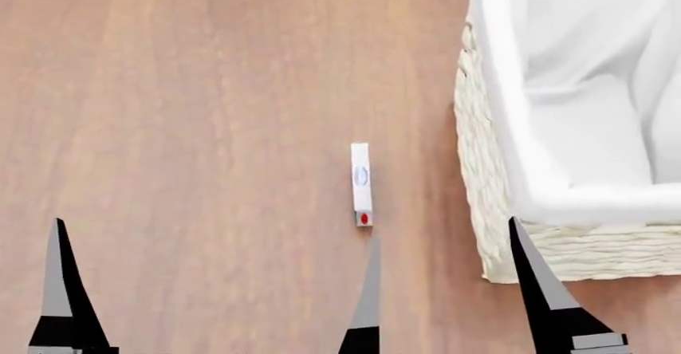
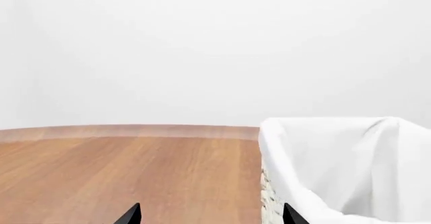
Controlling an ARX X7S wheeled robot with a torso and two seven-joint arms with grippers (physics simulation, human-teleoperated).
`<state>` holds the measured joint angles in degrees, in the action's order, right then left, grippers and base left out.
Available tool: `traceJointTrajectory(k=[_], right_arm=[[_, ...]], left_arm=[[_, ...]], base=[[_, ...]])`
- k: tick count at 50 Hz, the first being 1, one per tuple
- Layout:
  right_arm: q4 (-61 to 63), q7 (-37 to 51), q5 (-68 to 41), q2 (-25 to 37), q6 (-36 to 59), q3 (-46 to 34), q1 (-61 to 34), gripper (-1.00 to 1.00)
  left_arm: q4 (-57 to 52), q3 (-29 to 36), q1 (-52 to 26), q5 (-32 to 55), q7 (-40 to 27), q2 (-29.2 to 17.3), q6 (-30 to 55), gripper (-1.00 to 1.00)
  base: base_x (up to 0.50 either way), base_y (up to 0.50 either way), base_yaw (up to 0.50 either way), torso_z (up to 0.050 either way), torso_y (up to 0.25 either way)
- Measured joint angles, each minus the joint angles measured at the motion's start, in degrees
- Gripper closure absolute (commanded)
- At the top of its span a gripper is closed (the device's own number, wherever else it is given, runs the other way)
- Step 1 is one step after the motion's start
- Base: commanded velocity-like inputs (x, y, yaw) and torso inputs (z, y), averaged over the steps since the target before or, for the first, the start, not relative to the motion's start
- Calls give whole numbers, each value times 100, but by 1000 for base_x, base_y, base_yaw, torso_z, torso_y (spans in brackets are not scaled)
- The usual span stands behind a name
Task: Pick up the alphabet soup and the cream cheese box, and put them in the basket.
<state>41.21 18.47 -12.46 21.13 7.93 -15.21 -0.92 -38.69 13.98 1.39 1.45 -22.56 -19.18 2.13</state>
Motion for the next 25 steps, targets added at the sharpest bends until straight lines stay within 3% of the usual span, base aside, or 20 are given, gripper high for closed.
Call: traceJointTrajectory(k=[25], right_arm=[[-15, 32, -29, 48, -8, -34, -8, -100]], left_arm=[[30, 21, -22, 92, -44, -18, -1, -100]], base=[[0, 0, -254, 0, 0]])
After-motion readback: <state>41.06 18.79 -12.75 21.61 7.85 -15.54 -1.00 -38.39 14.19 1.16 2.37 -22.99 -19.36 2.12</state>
